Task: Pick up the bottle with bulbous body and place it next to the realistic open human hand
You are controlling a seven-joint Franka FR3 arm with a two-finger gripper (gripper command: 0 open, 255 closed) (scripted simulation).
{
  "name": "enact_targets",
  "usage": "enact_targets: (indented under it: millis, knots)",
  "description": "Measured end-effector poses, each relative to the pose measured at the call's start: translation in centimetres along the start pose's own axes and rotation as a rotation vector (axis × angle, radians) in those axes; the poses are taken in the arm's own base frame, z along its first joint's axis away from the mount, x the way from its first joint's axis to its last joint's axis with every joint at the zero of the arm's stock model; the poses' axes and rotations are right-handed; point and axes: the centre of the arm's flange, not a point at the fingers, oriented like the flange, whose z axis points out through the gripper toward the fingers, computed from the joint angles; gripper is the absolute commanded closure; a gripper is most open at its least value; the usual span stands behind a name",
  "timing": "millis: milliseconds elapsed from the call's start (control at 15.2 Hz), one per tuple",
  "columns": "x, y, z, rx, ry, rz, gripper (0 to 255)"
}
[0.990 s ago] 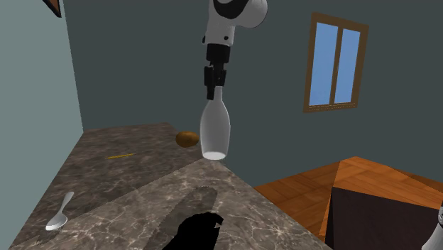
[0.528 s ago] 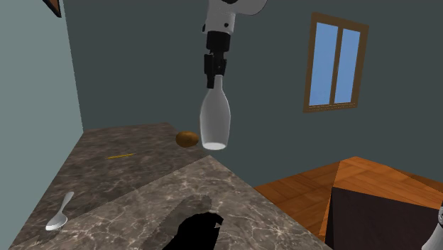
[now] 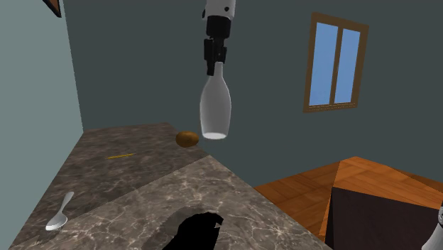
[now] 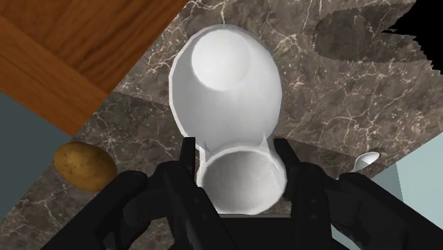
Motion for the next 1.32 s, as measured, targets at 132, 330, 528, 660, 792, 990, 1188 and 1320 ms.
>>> enact_targets:
  millis: [132, 330, 528, 660, 792, 990, 1188, 1320]
  knots:
    - [-1.2, -1.4, -0.8, 0.000, 0.000, 0.000, 255]
    - [-3.8, -4.0, -2.2, 0.001, 0.000, -0.001, 255]
    - [-6.1, -6.8, -3.7, 0.001, 0.000, -0.001, 255]
    - [-7.8, -9.0, -4.4, 0.001, 0.000, -0.001, 255]
    - [-9.5, -10.8, -5.4, 0.000, 0.001, -0.001, 255]
    - [-11.9, -13.3, -6.9, 0.001, 0.000, -0.001, 255]
    - [-14.5, -16.2, -8.2, 0.000, 0.001, -0.001, 255]
    - [-15.9, -18.0, -9.4, 0.000, 0.001, -0.001, 255]
